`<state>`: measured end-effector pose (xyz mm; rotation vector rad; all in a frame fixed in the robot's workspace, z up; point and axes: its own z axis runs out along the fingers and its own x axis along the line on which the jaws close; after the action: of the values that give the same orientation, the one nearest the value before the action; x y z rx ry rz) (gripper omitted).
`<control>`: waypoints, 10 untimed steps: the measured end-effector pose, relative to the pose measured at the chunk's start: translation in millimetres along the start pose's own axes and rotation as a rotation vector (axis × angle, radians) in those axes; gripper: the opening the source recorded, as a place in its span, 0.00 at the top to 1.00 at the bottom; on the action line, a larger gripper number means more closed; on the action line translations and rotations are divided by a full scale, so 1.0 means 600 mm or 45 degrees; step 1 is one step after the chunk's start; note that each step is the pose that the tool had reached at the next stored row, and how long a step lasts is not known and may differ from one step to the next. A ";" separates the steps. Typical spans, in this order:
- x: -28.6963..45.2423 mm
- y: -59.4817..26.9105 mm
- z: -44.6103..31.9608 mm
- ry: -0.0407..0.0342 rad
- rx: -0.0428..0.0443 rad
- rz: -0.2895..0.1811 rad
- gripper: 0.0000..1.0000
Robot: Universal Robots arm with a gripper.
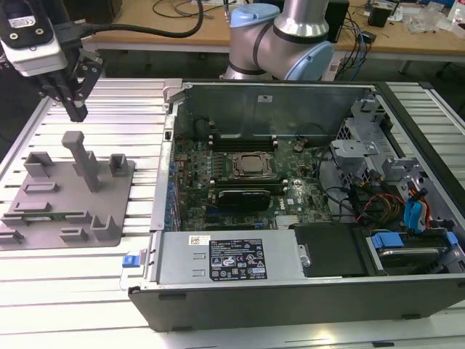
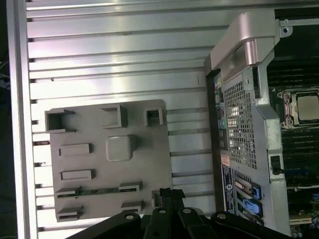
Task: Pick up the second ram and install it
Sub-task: 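Reach for the second ram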
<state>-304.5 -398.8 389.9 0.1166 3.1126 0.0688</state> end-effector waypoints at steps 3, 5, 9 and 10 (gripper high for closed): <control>0.018 -0.002 0.006 -0.0001 0.001 0.000 0.92; 0.029 -0.003 0.010 -0.0002 0.001 0.000 0.92; 0.062 -0.006 0.022 -0.0002 0.001 0.000 0.92; 0.069 -0.006 0.025 -0.0003 0.002 0.000 0.92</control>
<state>-345.5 -398.8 373.7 0.1164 3.1124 0.0667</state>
